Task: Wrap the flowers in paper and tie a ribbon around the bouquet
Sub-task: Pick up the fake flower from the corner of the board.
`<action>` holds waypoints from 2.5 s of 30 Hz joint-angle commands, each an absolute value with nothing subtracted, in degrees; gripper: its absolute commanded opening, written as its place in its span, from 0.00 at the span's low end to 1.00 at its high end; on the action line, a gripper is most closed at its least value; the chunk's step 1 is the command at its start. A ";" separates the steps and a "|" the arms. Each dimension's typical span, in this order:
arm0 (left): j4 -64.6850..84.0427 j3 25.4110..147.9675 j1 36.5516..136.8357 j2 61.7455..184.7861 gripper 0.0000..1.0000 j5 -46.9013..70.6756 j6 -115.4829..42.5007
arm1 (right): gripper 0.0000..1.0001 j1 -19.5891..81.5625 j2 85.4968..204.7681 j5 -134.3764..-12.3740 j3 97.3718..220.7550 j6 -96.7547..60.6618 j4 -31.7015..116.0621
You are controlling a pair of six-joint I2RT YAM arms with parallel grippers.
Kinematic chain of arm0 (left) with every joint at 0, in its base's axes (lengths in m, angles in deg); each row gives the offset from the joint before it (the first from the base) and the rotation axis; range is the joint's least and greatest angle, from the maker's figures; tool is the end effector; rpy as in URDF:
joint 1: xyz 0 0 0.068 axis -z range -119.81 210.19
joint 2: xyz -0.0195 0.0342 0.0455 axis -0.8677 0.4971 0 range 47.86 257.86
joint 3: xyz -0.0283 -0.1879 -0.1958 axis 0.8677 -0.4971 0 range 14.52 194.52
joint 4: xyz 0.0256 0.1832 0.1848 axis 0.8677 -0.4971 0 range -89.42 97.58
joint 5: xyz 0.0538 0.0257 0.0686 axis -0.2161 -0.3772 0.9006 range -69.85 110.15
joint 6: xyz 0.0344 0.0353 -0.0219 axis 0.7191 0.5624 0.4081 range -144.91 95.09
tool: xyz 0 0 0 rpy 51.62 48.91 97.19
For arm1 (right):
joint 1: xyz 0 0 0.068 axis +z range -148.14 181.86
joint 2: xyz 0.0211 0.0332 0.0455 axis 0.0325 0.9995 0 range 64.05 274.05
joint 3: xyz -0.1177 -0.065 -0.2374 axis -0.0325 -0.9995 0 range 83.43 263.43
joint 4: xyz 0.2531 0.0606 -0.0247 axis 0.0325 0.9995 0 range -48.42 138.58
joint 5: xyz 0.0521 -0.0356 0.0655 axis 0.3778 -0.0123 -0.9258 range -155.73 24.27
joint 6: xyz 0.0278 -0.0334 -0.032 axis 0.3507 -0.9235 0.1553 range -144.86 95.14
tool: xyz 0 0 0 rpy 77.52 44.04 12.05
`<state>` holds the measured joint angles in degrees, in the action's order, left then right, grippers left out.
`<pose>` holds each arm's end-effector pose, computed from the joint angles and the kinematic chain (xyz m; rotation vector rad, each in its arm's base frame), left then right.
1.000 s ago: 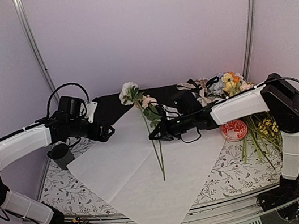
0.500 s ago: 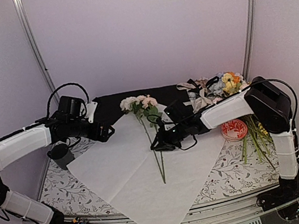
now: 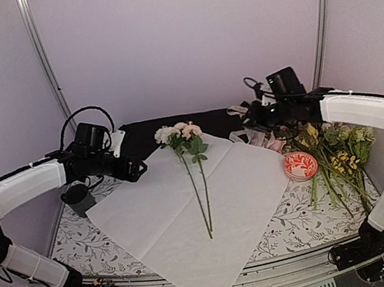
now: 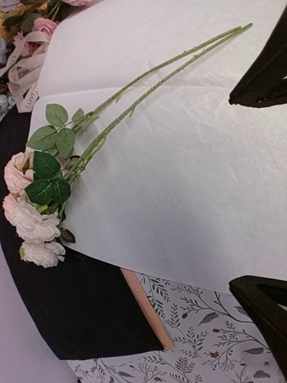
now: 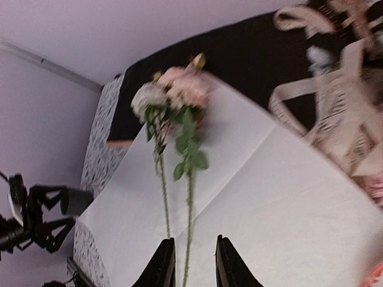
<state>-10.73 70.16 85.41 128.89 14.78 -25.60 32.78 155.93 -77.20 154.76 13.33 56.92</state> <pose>0.2745 -0.1330 0.2478 0.5460 2.2892 -0.3330 0.3115 0.1948 0.2837 0.0284 2.3292 0.8664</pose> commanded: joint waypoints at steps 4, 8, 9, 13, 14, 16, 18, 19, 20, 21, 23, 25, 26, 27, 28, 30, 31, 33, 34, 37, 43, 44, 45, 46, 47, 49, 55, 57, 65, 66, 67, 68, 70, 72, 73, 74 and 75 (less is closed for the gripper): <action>-10.82 70.69 85.07 128.73 0.99 15.08 -25.71 | 0.25 5.25 149.96 -62.97 152.19 -3.33 77.17; -10.28 70.55 85.07 129.04 0.99 14.45 -25.70 | 0.40 0.25 153.72 -68.58 155.57 -10.12 83.99; -10.27 70.58 85.07 129.25 0.99 14.31 -25.77 | 0.48 0.24 154.93 -69.41 156.34 -11.67 85.77; -10.27 70.82 85.07 129.96 0.98 14.09 -25.79 | 0.62 0.25 160.24 -68.41 158.44 -14.29 92.97; -10.27 70.85 85.07 130.03 0.98 14.13 -25.79 | 0.53 0.26 160.80 -67.57 158.63 -14.38 94.03; -10.40 70.86 85.11 130.12 0.98 14.27 -25.79 | 0.41 0.32 160.50 -69.32 158.97 -14.15 95.14; -10.44 70.86 85.07 130.13 0.98 14.35 -25.72 | 0.44 0.38 158.67 -73.60 158.44 -14.02 95.40; -10.44 70.92 85.07 130.26 0.98 14.35 -25.79 | 0.49 0.63 158.00 -74.64 158.01 -13.77 95.94; -10.44 70.99 85.07 130.32 0.98 14.20 -25.76 | 0.51 0.89 157.84 -74.46 157.79 -13.59 97.16; -10.44 71.09 85.07 130.37 0.98 14.09 -25.79 | 0.52 1.18 158.25 -73.48 157.35 -13.29 98.87; -10.44 71.20 85.07 130.41 0.98 13.88 -25.81 | 0.51 1.24 158.29 -71.28 155.84 -12.94 100.83; -10.53 71.21 85.07 130.47 0.98 13.56 -25.84 | 0.49 1.20 157.96 -70.42 154.30 -13.15 101.54; -10.53 71.21 85.07 130.55 0.98 13.40 -25.93 | 0.50 1.24 157.85 -70.97 153.98 -13.17 101.73; -10.54 71.21 85.07 130.50 0.98 13.34 -25.93 | 0.51 1.25 157.76 -71.87 153.85 -13.17 101.85; -10.53 71.21 85.08 130.48 0.98 13.38 -25.90 | 0.52 1.25 157.74 -72.27 153.90 -13.05 101.94; -10.54 71.25 85.07 130.67 0.98 13.27 -25.93 | 0.52 1.24 157.82 -71.71 153.86 -12.92 102.43; -10.53 71.29 85.07 130.73 0.98 13.10 -25.88 | 0.51 1.20 157.95 -71.11 153.53 -12.92 102.38; -10.60 71.30 85.07 130.65 0.98 12.94 -25.91 | 0.50 1.29 158.48 -70.72 153.22 -12.83 101.73; -10.62 71.30 85.11 130.65 0.98 13.02 -25.88 | 0.50 1.25 158.97 -70.95 152.18 -12.82 101.42; -10.79 71.30 85.07 130.69 0.98 13.17 -25.88 | 0.47 1.24 160.57 -71.05 151.87 -13.03 100.91; -10.89 71.30 85.07 130.50 0.98 13.28 -25.90 | 0.41 1.24 161.13 -69.44 152.09 -13.26 100.60; -10.88 71.34 85.07 130.53 0.98 13.29 -25.90 | 0.38 1.17 161.35 -69.37 152.03 -13.18 100.37; -10.88 71.38 85.07 130.50 0.98 13.22 -25.88 | 0.34 1.14 161.53 -69.65 151.99 -13.22 100.26; -10.88 71.38 85.07 130.63 0.98 13.14 -25.88 | 0.27 1.15 161.61 -69.95 152.11 -13.32 100.32; -10.88 71.39 85.07 130.69 0.98 13.14 -25.88 | 0.23 1.15 161.64 -69.99 152.23 -13.41 100.46; -10.88 71.30 85.07 130.66 0.98 13.19 -25.84 | 0.15 1.16 161.28 -69.74 152.33 -13.67 100.89; -10.88 71.47 85.07 130.90 0.98 12.97 -25.92 | 0.00 1.17 159.40 -68.57 154.99 -14.26 101.17; -10.88 71.47 85.07 130.96 0.98 13.01 -25.91 | 0.00 1.16 158.61 -66.88 155.94 -14.24 101.53; -10.88 71.56 85.11 130.93 0.98 13.01 -25.92 | 0.00 1.19 148.86 -58.03 168.10 -13.03 101.31; -10.88 71.52 85.07 130.92 0.98 13.03 -25.82 | 0.00 1.18 147.21 -57.15 169.60 -13.16 100.27; -10.88 71.56 85.07 130.84 0.98 13.02 -25.84 | 0.00 1.16 145.51 -56.34 170.78 -13.31 99.24; -10.88 71.48 85.09 130.83 0.98 13.01 -25.81 | 0.00 1.18 144.10 -55.36 171.88 -13.34 98.08; -10.88 71.47 85.07 130.83 0.98 13.07 -25.82 | 0.00 1.18 141.16 -53.68 173.48 -13.45 95.38; -10.88 71.47 85.07 130.86 0.98 12.98 -25.79 | 0.00 1.20 137.82 -52.95 173.77 -14.17 91.18; -10.88 71.52 85.09 130.89 0.98 12.96 -25.81 | 0.00 1.16 136.08 -52.80 173.59 -14.52 88.60; -10.88 71.56 85.07 130.84 0.98 12.94 -25.84 | 0.00 1.18 134.33 -53.09 173.34 -15.19 85.91; -10.88 71.56 85.08 130.83 0.98 12.94 -25.80 | 0.00 1.21 132.50 -53.72 173.08 -16.18 82.88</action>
<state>-10.73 70.38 85.41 130.45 13.27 -25.60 1.06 137.15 -55.67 173.14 -13.99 93.05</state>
